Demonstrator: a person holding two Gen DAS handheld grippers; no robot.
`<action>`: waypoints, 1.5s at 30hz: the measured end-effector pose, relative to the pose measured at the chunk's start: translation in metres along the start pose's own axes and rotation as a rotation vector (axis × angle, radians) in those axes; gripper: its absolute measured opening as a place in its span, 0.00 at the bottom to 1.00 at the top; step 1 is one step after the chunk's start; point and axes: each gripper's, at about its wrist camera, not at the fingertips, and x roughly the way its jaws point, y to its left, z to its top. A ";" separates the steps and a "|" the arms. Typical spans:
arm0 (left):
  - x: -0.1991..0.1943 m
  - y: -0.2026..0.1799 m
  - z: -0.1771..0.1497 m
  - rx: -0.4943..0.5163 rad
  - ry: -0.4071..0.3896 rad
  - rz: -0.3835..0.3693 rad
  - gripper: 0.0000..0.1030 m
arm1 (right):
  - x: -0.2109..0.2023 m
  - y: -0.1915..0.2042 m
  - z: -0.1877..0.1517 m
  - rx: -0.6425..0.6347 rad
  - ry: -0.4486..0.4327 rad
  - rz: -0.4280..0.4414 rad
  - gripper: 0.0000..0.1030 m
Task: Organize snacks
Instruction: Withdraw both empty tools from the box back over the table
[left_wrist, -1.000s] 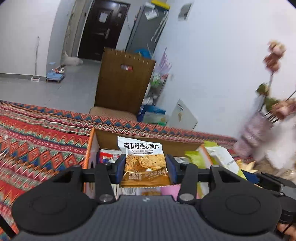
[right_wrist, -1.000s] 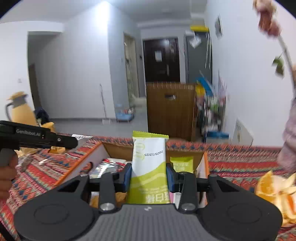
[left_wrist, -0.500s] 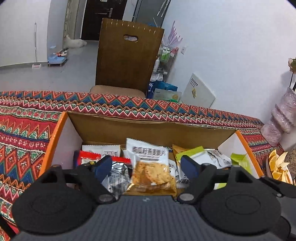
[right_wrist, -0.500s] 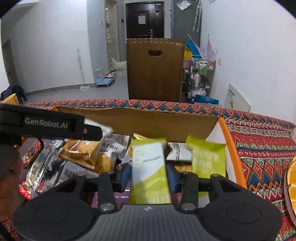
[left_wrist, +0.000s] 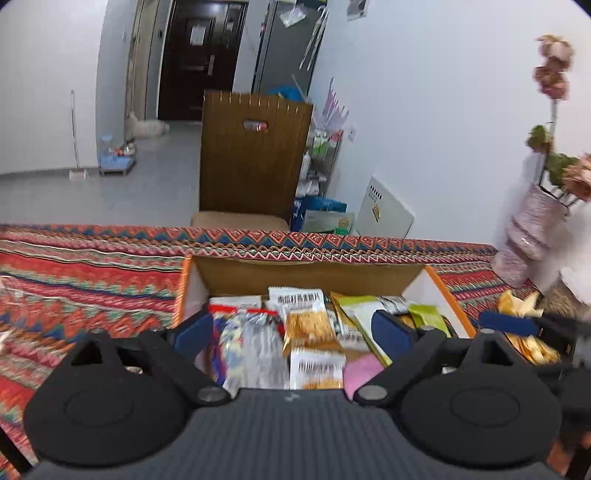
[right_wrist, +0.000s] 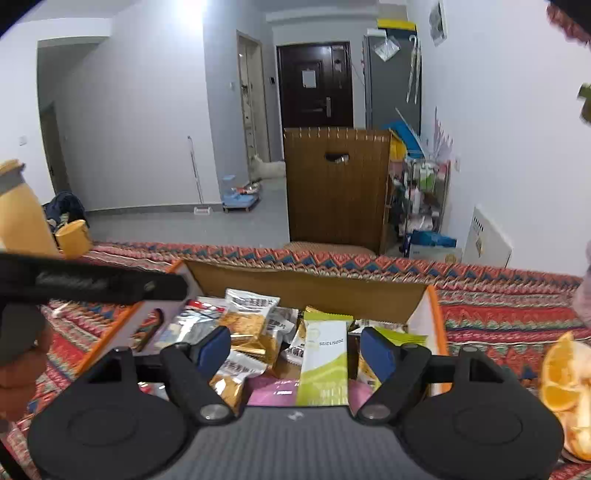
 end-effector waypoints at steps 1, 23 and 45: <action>-0.019 -0.001 -0.007 0.009 -0.016 -0.007 0.94 | -0.013 0.001 0.001 -0.006 -0.011 0.000 0.76; -0.316 -0.023 -0.269 0.041 -0.271 0.043 1.00 | -0.301 0.045 -0.206 0.015 -0.258 0.102 1.00; -0.315 -0.013 -0.336 -0.024 -0.114 0.134 1.00 | -0.297 0.067 -0.324 0.100 -0.077 -0.010 1.00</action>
